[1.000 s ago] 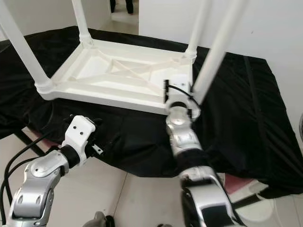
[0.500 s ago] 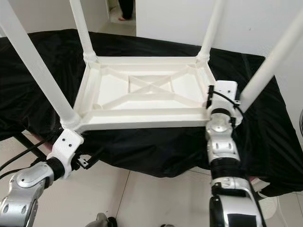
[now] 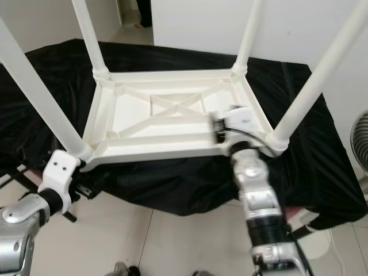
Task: Building children table
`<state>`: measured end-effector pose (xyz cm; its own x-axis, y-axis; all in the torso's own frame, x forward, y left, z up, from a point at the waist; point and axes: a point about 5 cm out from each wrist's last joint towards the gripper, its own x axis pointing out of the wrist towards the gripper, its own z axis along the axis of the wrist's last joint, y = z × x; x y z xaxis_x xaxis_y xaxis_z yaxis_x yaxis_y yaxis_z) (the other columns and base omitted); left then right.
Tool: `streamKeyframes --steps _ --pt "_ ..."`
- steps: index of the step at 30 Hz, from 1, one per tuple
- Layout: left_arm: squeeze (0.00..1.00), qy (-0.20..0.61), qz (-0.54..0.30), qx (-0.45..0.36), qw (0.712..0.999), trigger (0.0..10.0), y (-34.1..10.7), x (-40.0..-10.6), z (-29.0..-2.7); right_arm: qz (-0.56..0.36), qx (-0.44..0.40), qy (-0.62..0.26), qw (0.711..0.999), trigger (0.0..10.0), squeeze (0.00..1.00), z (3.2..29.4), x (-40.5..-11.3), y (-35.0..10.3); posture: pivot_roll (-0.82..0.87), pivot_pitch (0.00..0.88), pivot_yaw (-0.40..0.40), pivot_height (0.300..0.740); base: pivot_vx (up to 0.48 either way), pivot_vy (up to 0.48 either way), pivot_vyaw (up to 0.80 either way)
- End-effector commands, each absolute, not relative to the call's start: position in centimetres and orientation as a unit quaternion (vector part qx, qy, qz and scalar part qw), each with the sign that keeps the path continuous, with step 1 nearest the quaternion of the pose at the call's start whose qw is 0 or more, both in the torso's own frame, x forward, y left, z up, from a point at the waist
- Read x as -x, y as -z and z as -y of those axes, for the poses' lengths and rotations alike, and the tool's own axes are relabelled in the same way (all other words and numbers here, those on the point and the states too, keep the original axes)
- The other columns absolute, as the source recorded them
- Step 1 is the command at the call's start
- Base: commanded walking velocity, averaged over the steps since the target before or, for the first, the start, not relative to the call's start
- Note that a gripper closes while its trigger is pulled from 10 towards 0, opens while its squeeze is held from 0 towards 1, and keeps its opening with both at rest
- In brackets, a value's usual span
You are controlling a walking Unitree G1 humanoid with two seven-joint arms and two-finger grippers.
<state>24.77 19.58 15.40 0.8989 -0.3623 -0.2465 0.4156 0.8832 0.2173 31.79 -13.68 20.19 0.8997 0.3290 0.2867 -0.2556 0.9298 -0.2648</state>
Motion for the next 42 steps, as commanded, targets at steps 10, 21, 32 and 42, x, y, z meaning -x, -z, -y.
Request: streamKeyframes --steps 10,21,32,42 --pt "0.00 0.005 -0.054 -0.118 0.992 10.0 -17.9 -25.4 -23.4 0.174 0.093 -0.206 0.958 10.0 0.00 11.8 -30.3 -20.3 0.00 0.113 0.040 0.740 0.000 0.000 0.00" --pt "1.00 -0.006 0.023 -0.112 0.993 10.0 -22.0 -25.6 -24.4 0.168 0.086 -0.223 0.956 10.0 0.00 11.5 -30.0 -20.5 0.02 0.105 0.040 0.740 0.000 0.000 0.00" --pt "0.00 0.021 0.035 -0.114 0.993 10.0 -23.0 -29.5 -23.5 0.166 0.080 -0.233 0.955 10.0 0.00 10.7 -30.0 -20.5 0.01 0.095 0.036 0.740 0.000 0.000 0.00" --pt "0.00 0.067 0.019 -0.090 0.994 0.0 -22.8 -31.1 -21.6 0.154 0.077 -0.235 0.957 10.0 0.00 10.5 -29.7 -20.1 0.00 0.101 0.044 0.740 0.000 0.000 0.00"
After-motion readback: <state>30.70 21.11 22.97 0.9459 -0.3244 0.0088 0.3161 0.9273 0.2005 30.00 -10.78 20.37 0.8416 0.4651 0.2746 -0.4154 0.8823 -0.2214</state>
